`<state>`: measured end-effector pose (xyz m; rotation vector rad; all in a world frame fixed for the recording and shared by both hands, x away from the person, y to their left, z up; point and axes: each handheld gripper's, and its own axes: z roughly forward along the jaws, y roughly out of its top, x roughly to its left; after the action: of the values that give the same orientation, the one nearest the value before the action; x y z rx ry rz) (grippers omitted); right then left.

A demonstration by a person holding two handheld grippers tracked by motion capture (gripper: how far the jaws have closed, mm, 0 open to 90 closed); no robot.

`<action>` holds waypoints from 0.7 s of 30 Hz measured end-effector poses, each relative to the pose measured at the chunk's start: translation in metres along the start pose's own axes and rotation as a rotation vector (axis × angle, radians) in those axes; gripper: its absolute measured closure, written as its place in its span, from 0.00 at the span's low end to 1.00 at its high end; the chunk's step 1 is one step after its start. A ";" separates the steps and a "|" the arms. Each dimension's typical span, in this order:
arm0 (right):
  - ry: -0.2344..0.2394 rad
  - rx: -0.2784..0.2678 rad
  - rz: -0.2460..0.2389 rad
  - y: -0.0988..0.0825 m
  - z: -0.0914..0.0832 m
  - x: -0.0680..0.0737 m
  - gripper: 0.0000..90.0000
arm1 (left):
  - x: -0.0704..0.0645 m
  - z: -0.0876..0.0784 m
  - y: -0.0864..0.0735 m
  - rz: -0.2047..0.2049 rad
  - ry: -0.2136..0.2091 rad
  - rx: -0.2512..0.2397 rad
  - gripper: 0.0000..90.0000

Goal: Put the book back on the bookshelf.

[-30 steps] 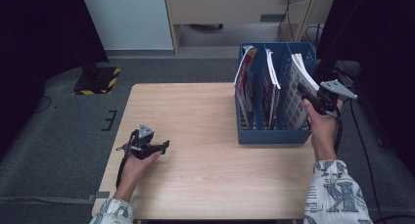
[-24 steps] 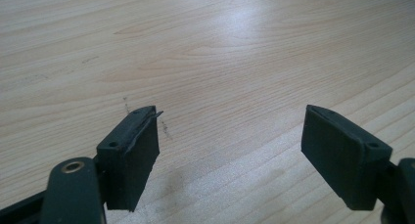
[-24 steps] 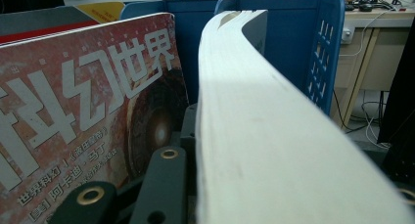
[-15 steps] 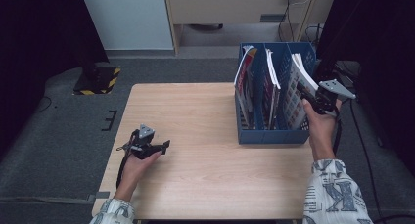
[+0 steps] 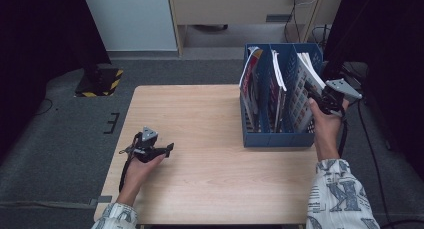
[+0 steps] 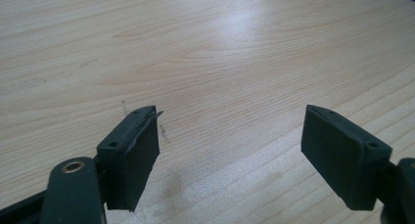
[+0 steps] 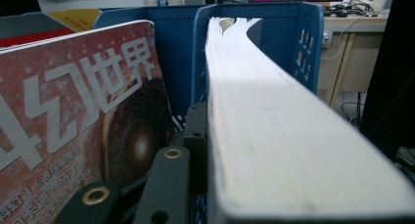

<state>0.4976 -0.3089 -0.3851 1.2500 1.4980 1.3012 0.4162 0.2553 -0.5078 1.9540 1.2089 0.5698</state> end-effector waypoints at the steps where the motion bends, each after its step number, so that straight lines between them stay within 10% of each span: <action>1: 0.000 0.001 -0.005 0.001 0.000 -0.001 0.82 | 0.000 0.000 0.000 -0.001 0.000 -0.001 0.24; 21: -0.064 -0.002 -0.029 0.019 0.020 -0.005 0.82 | 0.001 0.001 0.001 -0.006 -0.003 -0.003 0.24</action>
<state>0.5210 -0.3091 -0.3703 1.2529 1.4644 1.2316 0.4177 0.2554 -0.5079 1.9475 1.2107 0.5652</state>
